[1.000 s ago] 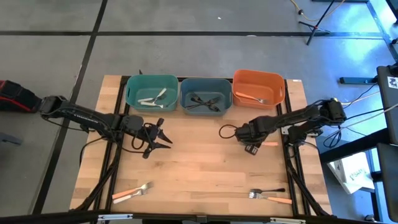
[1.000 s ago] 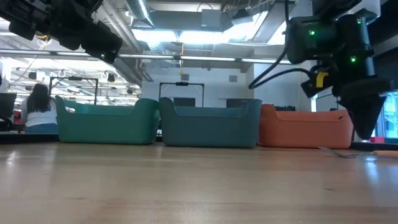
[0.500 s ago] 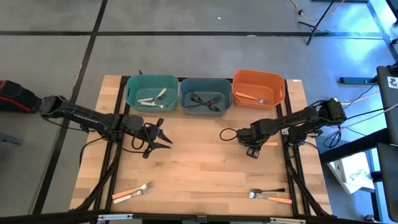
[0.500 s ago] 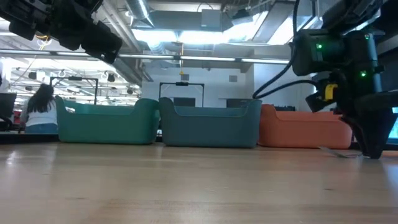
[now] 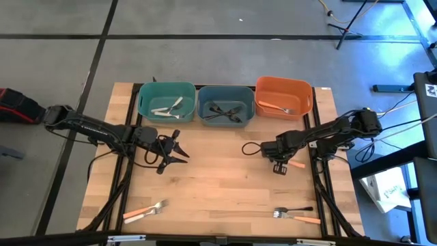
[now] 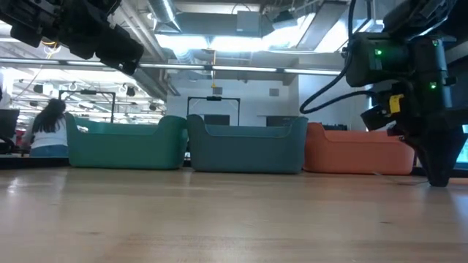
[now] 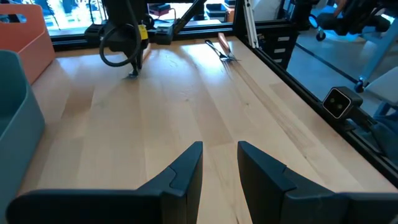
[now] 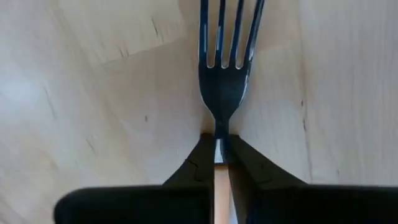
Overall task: Sort silverware by color (type)
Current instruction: Put the top right orange fork into the orange bin
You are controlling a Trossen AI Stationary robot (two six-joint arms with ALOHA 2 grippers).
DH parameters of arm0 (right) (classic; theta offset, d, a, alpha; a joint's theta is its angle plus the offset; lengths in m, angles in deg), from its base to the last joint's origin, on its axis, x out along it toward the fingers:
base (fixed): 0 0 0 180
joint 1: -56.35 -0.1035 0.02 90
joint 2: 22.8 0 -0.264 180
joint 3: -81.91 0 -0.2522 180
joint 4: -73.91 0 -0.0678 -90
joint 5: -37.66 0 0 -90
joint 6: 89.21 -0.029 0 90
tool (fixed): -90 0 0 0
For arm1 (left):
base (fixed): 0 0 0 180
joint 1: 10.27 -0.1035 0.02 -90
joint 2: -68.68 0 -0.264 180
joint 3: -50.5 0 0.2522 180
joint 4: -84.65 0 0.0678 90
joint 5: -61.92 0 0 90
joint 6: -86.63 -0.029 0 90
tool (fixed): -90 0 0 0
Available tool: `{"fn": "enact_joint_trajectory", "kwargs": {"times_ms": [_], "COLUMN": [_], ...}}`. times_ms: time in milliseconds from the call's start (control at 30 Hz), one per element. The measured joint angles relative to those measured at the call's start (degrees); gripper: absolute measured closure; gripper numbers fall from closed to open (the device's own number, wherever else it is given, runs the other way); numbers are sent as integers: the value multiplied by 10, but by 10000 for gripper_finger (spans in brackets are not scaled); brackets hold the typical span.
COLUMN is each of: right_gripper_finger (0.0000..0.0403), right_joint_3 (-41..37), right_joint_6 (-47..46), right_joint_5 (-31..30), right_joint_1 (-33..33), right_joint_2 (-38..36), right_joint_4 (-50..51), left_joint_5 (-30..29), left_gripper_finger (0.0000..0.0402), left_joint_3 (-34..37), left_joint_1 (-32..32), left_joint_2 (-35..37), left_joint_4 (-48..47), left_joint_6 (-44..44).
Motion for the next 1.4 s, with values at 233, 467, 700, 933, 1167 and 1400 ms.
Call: {"fn": "enact_joint_trajectory", "kwargs": {"times_ms": [233, 467, 700, 933, 1167, 1400], "right_gripper_finger": [397, 400, 400, 401, 401, 401], "right_joint_3": [65, 167, 278, 382, 466, 566], "right_joint_6": [2, 23, 74, 137, 213, 270], "right_joint_5": [-24, -52, -131, -202, -183, -174], "right_joint_1": [1, 0, 1, 45, 129, 204], "right_joint_2": [3, 2, 2, 16, 66, 143], "right_joint_4": [6, 13, 22, 25, 17, 19], "left_joint_5": [0, 0, 0, -14, -12, -12], "left_gripper_finger": [306, 306, 306, 306, 306, 306], "left_joint_3": [0, 0, 0, 0, 0, 0], "left_joint_1": [0, 0, 0, 0, 0, 0], "left_joint_2": [0, 0, 0, 0, 0, 0], "left_joint_4": [1, 2, 2, 3, 0, -2], "left_joint_6": [0, 0, 0, 0, 10, 13]}}
